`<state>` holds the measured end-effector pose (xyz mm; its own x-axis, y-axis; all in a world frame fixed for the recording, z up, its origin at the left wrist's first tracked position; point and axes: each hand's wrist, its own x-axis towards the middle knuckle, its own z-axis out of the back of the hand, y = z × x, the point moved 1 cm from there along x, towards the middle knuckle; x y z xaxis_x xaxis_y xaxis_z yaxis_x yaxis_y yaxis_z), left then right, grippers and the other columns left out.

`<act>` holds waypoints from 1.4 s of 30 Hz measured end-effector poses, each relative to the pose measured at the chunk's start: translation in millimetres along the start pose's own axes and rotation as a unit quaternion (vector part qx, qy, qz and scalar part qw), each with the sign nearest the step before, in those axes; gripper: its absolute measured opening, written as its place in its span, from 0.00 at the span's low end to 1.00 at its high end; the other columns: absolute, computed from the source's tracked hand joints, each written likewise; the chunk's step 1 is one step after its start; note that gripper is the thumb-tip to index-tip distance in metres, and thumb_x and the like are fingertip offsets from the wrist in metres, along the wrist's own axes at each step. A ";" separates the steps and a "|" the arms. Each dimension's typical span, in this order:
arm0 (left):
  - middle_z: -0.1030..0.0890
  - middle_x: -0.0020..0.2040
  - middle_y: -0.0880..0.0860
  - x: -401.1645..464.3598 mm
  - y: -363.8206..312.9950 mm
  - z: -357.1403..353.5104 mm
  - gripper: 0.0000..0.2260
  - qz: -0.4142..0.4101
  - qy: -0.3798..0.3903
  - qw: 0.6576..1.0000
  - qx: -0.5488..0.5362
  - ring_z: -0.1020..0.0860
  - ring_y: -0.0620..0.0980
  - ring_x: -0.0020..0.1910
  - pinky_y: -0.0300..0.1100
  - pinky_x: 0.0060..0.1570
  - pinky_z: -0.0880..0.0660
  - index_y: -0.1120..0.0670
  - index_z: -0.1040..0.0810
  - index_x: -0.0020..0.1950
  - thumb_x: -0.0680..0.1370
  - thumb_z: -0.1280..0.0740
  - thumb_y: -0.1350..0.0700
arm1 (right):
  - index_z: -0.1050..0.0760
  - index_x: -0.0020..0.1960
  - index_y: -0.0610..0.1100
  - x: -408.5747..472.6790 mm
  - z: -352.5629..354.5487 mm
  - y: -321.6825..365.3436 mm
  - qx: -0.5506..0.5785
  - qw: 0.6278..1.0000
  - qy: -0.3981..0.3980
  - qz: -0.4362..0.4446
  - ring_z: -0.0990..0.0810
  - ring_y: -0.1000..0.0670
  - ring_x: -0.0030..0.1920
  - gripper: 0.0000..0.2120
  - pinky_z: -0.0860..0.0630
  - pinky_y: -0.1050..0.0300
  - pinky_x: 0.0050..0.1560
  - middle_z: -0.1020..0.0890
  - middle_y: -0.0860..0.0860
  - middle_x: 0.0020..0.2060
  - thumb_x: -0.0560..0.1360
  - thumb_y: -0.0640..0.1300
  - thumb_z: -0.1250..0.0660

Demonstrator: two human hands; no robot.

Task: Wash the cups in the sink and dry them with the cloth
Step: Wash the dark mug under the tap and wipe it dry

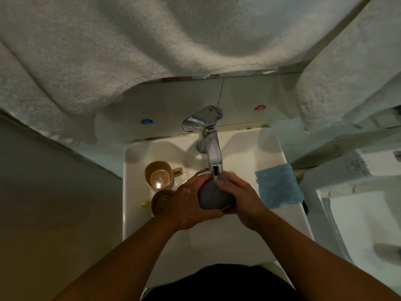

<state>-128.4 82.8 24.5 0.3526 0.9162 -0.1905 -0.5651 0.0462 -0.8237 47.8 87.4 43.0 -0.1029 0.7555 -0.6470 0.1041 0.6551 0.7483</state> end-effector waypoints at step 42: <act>0.24 0.62 0.48 1.8 4.2 -18.4 0.32 0.161 -0.085 0.967 -0.177 0.20 0.50 0.56 0.48 0.47 0.17 0.42 0.36 0.71 0.72 0.24 0.42 | 0.27 0.65 0.50 20.0 1.8 -1.6 -0.193 0.976 -0.103 0.002 0.19 0.47 0.55 0.22 0.19 0.45 0.56 0.20 0.48 0.58 0.81 0.63 0.46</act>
<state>-116.4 77.3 10.9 0.0553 0.9141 -0.4017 -0.3238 -0.3641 -0.8732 47.4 101.4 28.5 0.1014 0.7694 -0.6306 -0.2812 0.6302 0.7237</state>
